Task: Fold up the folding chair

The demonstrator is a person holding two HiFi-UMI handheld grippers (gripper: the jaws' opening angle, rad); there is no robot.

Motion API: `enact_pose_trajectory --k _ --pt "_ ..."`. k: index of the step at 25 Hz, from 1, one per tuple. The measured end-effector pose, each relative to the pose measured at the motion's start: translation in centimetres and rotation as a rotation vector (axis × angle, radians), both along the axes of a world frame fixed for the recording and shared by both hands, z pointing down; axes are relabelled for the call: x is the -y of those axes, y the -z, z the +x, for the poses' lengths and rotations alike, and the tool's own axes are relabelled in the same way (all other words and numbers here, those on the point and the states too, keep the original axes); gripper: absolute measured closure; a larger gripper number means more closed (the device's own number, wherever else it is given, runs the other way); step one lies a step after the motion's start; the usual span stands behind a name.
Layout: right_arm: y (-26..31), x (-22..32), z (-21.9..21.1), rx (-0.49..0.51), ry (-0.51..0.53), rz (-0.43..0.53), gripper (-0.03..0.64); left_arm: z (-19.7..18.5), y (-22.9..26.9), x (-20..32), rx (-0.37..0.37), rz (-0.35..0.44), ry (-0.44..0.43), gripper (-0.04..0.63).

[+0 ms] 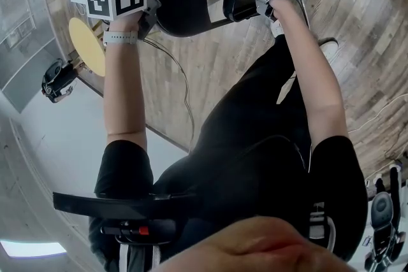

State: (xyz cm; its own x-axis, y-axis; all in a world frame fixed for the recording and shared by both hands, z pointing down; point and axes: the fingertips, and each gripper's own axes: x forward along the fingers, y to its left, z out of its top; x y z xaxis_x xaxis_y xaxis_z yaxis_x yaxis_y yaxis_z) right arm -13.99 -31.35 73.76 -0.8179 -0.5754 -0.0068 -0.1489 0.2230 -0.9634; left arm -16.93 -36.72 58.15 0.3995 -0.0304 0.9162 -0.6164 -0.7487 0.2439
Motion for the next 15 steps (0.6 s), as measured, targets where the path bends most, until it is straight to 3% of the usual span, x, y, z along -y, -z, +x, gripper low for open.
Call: enact_pose_trajectory --k 4,7,11,15 --pt "0.1 0.2 0.2 0.002 -0.012 0.02 0.566 0.4 0.1 0.0 -0.024 0.004 -0.003 0.531" --pt "0.1 0.0 0.6 -0.052 -0.014 0.062 0.551 0.7 0.4 -0.3 -0.044 0.024 -0.034 0.414" --pt "-0.9 -0.2 2.9 -0.139 -0.055 0.05 0.412 -1.0 2.7 1.3 -0.059 0.158 0.005 0.39" --pt "-0.1 -1.2 8.0 -0.214 -0.143 0.081 0.41 -2.1 5.4 1.3 -0.117 0.268 0.083 0.379"
